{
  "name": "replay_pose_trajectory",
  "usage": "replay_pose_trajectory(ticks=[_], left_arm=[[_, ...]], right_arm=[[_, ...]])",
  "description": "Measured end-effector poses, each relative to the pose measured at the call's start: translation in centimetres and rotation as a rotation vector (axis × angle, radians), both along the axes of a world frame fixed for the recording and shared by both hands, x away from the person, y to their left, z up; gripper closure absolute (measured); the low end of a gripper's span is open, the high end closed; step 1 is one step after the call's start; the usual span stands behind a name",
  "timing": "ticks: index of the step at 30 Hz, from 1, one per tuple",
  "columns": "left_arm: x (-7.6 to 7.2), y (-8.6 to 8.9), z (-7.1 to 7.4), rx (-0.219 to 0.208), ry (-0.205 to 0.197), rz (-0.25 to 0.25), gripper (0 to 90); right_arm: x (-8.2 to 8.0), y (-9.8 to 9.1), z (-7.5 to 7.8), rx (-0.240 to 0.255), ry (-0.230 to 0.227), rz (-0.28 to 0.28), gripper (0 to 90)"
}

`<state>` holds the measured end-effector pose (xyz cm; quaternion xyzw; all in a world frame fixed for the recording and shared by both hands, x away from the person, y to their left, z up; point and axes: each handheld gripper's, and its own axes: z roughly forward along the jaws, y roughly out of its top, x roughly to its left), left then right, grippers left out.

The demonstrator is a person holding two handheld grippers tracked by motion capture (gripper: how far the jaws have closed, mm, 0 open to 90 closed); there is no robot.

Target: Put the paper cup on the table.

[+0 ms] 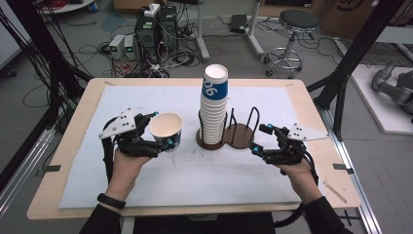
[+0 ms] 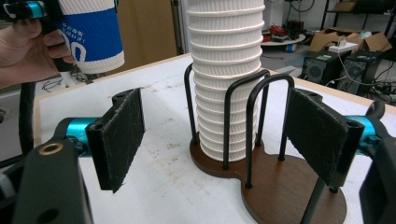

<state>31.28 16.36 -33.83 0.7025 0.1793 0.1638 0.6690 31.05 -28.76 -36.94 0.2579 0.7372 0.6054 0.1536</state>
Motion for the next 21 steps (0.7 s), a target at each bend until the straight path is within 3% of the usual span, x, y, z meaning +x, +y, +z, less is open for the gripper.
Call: replay_pose_trajectory(ticks=[5,12,21], left_arm=[[0.5,1.1,-0.2,-0.010,-0.002,0.054,22.0],[1.0,2.3,-0.3,0.010,-0.013,0.125,22.0],[1.7,4.7,-0.6,-0.006,-0.025,0.239,22.0]], right_arm=[[0.2,-0.2,0.0,0.006,0.002,-0.013,21.1],[0.3,-0.3,0.0,0.009,0.011,-0.025,21.1],[0.3,-0.5,0.0,0.012,0.016,-0.036,21.1]])
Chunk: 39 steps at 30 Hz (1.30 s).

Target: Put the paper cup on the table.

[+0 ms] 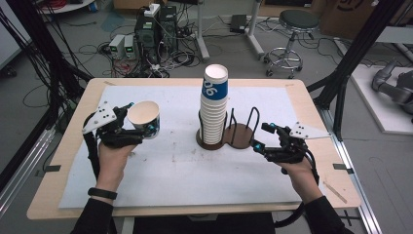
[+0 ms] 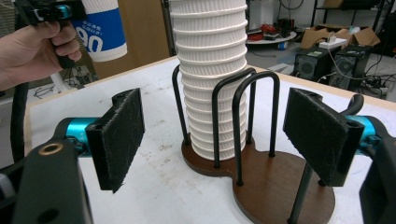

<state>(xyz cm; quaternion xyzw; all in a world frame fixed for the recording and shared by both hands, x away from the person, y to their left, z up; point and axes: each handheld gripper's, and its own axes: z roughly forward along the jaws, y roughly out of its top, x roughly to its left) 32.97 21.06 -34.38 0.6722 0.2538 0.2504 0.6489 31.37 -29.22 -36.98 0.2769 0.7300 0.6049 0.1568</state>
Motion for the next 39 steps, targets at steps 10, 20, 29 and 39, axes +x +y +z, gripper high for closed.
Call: replay_pose_trajectory(ticks=[10,20,29,39], left_arm=[[1.5,1.7,-0.7,-0.050,0.000,0.121,22.1],[3.2,2.2,-1.8,-0.063,0.021,0.212,22.1],[4.4,2.5,-2.7,-0.042,0.015,0.248,22.1],[5.4,2.7,-5.2,-0.025,0.065,0.284,22.1]], right_arm=[[0.2,-0.1,0.0,0.007,0.004,-0.015,21.1],[0.2,-0.2,0.0,0.010,0.009,-0.020,21.1],[0.2,-0.2,0.0,0.019,0.006,-0.012,21.1],[0.2,-0.2,-0.2,0.013,0.011,-0.014,21.0]])
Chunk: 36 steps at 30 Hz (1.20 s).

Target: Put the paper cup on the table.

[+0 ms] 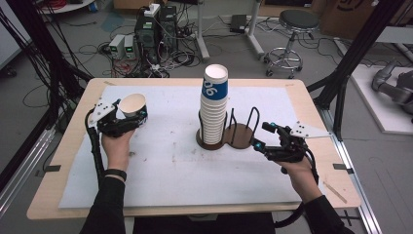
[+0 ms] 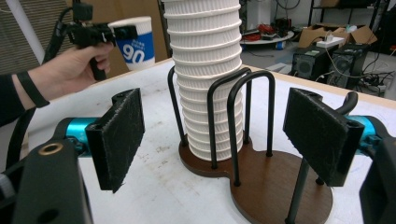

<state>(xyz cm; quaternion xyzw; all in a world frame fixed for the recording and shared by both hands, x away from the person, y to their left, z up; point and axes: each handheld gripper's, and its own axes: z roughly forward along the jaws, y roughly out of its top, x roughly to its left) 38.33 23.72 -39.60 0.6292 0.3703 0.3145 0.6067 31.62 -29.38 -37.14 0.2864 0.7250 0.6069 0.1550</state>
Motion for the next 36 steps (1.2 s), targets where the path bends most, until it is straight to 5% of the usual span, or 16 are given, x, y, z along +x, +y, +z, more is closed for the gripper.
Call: replay_pose_trajectory(ticks=[7,20,36], left_arm=[[0.8,-0.5,-1.4,0.044,0.062,0.009,21.7],[2.7,-0.1,-3.8,0.060,0.158,0.049,20.7],[2.3,-0.2,-3.7,0.128,0.238,0.064,18.2]], right_arm=[[0.0,-0.1,0.0,0.001,-0.001,-0.003,21.1],[0.1,-0.1,-0.2,0.003,0.005,-0.002,21.1],[0.0,-0.1,-0.1,0.008,0.006,0.000,21.1]])
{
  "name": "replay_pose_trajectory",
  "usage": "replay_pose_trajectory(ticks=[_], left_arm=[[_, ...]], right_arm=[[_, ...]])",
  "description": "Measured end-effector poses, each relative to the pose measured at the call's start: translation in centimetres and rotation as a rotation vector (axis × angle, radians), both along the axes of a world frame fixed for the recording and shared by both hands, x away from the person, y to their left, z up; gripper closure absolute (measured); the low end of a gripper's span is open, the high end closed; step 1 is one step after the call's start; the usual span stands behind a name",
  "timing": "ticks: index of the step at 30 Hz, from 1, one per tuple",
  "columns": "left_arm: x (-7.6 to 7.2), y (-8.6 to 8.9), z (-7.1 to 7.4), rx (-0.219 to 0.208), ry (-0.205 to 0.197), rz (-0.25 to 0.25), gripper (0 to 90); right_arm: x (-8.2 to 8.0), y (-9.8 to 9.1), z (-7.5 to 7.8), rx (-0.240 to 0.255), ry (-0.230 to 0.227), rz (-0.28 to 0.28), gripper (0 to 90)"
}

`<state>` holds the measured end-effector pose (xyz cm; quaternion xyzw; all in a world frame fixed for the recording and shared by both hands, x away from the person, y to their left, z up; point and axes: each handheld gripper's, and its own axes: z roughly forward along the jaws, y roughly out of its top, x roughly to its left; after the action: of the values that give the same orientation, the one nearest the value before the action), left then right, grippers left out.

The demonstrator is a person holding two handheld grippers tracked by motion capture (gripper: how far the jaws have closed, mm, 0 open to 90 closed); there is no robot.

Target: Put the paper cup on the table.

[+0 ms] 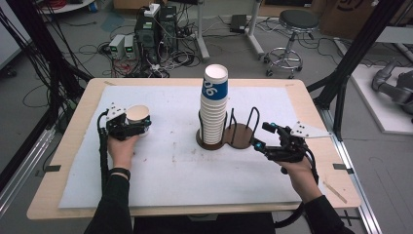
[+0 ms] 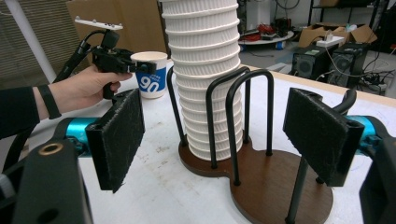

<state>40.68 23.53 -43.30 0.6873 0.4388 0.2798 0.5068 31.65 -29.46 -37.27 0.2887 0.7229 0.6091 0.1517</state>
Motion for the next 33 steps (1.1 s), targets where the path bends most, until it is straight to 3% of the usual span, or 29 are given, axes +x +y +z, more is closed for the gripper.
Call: replay_pose_trajectory(ticks=[3,9,21,26,29,33], left_arm=[[-0.2,-0.2,0.2,0.032,0.015,0.003,17.9],[-0.3,-0.5,0.1,0.055,0.056,0.009,17.7],[-0.6,-0.6,0.4,0.059,0.086,0.015,16.4],[-0.8,-0.7,0.6,0.047,0.112,0.022,5.7],[-0.9,-1.0,0.8,0.080,0.127,0.034,4.3],[-1.1,-1.1,1.0,0.091,0.134,0.061,1.7]], right_arm=[[-0.1,0.2,0.0,-0.005,-0.003,0.007,21.1],[-0.2,0.6,0.1,-0.004,-0.006,0.021,21.1],[-0.2,0.6,0.2,0.001,-0.007,0.019,21.1],[-0.2,0.6,0.2,0.001,-0.009,0.021,21.1],[-0.2,0.6,0.2,0.003,-0.009,0.024,21.1],[-0.2,0.6,0.3,0.007,-0.008,0.027,21.1]])
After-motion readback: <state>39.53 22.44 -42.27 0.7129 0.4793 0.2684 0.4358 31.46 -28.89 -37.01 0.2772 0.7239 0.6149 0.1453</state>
